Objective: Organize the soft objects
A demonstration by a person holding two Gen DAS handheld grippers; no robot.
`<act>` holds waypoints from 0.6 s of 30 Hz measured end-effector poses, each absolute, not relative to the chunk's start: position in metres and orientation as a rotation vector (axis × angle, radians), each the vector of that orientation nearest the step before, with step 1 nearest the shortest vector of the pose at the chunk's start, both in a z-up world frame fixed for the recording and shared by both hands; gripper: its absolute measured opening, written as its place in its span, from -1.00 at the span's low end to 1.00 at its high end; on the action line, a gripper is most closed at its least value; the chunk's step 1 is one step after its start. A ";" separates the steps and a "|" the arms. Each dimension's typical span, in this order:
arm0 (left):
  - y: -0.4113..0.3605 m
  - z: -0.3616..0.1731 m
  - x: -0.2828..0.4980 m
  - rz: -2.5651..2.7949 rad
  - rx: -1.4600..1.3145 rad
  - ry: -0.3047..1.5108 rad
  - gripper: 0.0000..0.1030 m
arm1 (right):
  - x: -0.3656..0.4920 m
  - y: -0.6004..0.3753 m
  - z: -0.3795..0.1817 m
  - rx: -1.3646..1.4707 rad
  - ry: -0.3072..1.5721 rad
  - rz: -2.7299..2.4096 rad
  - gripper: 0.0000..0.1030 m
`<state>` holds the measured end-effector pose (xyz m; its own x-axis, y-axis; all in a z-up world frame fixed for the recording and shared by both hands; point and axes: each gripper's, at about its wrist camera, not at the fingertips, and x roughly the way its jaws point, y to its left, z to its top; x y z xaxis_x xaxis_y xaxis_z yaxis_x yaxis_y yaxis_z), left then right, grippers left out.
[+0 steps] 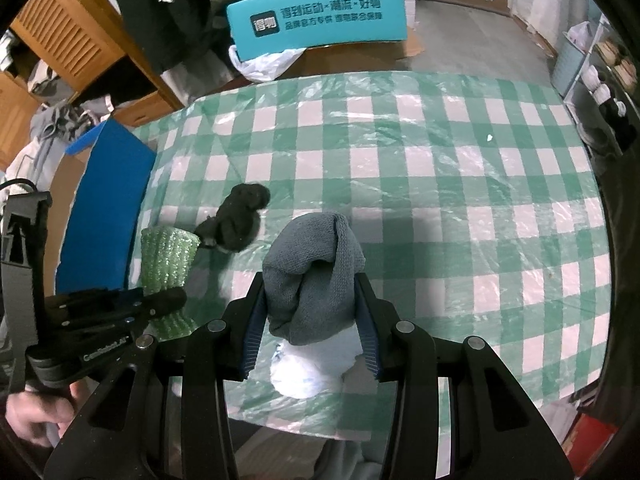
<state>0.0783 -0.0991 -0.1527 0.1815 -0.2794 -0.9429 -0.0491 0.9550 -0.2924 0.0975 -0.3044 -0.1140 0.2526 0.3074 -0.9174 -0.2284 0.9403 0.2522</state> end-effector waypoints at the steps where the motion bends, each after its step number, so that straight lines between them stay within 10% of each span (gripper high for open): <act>1: -0.098 -0.153 0.077 -0.166 -0.288 1.386 -0.69 | 0.097 -0.303 -0.115 0.070 1.267 0.366 -0.20; 18: -0.085 -0.169 0.063 -0.176 -0.333 1.419 -0.63 | 0.111 -0.248 -0.141 0.082 1.308 0.471 -0.20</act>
